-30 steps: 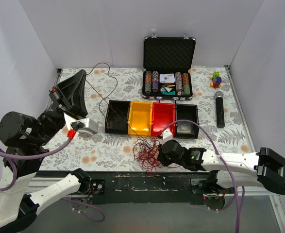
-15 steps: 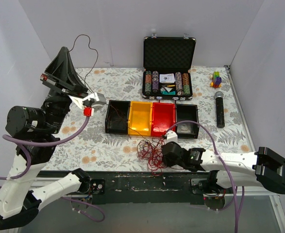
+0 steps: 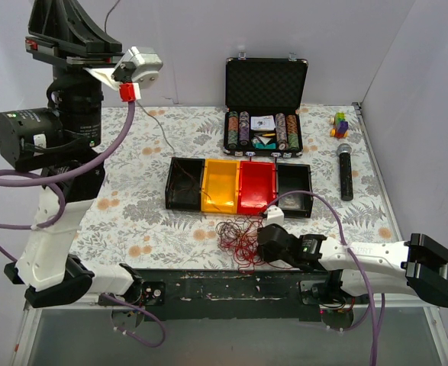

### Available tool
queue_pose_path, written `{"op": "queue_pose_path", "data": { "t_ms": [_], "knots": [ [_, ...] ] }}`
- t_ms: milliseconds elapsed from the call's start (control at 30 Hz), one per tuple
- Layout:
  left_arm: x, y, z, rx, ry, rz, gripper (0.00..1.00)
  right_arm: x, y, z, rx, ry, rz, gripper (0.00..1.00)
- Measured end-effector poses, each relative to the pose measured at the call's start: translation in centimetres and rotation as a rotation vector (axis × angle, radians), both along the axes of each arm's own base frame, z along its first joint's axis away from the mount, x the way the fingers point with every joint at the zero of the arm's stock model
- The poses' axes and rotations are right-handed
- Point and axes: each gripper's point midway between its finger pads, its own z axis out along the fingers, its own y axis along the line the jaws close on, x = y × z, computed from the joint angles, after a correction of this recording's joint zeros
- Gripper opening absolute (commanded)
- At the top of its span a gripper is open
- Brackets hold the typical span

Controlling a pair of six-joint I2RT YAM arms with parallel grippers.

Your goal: Untangle the cables

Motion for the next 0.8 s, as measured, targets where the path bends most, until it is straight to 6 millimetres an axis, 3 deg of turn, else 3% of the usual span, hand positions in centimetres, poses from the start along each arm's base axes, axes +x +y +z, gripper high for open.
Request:
{"op": "queue_pose_path", "data": {
  "t_ms": [200,400,533,700,800],
  "knots": [
    [-2.0,0.5,2.1,0.016,-0.085,0.007,0.0,0.1,0.2,0.0,0.019,-0.001,-0.015,0.3],
    [-5.4,2.2,6.2,-0.038,-0.247,0.041,0.0,0.3,0.5,0.0,0.032,-0.004,-0.022,0.31],
    [-5.6,0.8,5.8,0.055,-0.27,0.059,0.0,0.3,0.5,0.0,0.035,-0.005,-0.029,0.31],
    [-7.2,-0.7,7.7,0.128,-0.411,0.104,0.0,0.4,0.5,-0.3,0.033,0.002,-0.049,0.31],
    [-7.3,-1.9,7.5,0.193,-0.439,0.123,0.0,0.5,0.6,-0.3,0.04,0.006,-0.068,0.32]
  ]
}}
